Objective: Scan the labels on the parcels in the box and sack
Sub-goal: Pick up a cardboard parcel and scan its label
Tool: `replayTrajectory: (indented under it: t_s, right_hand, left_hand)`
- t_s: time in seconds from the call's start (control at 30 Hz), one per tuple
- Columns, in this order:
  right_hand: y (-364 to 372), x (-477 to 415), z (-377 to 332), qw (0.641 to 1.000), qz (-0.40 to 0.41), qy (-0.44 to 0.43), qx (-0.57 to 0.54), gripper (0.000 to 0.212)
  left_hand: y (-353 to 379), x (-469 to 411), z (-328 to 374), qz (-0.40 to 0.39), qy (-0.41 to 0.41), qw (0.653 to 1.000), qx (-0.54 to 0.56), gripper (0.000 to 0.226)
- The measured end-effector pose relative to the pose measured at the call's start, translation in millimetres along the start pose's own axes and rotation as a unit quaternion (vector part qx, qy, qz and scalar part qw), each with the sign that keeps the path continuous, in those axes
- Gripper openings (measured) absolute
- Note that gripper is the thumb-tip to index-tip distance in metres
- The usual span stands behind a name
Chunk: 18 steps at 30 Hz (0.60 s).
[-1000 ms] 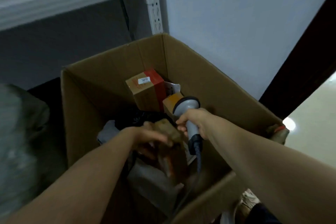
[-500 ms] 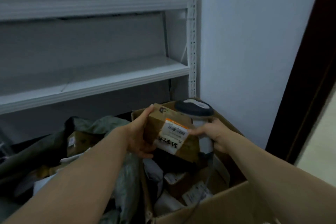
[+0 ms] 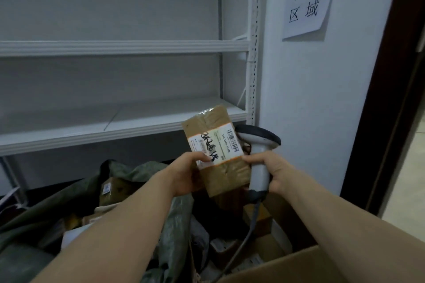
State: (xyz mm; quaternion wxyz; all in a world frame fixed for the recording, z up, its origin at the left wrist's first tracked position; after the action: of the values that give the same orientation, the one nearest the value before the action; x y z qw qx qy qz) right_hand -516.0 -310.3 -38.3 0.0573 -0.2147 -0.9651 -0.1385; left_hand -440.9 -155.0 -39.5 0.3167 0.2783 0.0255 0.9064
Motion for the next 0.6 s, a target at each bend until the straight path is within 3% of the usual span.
replayTrajectory:
  t_s: [0.1, 0.2, 0.37, 0.47, 0.6]
  right_hand:
    - [7, 6, -1, 0.999, -0.018, 0.005, -0.027, 0.006]
    - [20, 6, 6, 0.997, -0.033, 0.017, -0.062, 0.014]
    - [15, 1, 0, 0.999, 0.028, -0.033, -0.025, 0.052]
    - [4, 3, -12, 0.994, 0.055, -0.086, 0.043, 0.039]
    - [11, 14, -21, 0.984, -0.003, -0.117, 0.135, 0.018]
  left_hand:
    - [-5, 2, -1, 0.004, 0.018, 0.999, -0.041, 0.027]
    - [-6, 1, 0, -0.012, 0.038, 0.995, -0.094, 0.063]
    - [-28, 3, 12, 0.056, 0.067, 0.995, -0.039, 0.076]
    - [-53, 9, 27, 0.135, 0.090, 0.986, -0.048, 0.100]
    - [-67, 19, 42, 0.177, 0.114, 0.973, -0.094, 0.093]
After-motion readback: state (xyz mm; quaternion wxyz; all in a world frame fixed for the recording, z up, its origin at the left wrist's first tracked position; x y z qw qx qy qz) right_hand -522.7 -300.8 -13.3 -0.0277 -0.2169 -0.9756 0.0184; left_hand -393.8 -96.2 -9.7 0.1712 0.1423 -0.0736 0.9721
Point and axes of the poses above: each hand's wrist, its own x-axis away from the middle knuckle, its own y-axis out of the palm, z = x × y, the point moved 8 cm from there along -x, towards the middle knuckle, and after that the axes turned 9 degrees about -y, right-handed, at the moved point
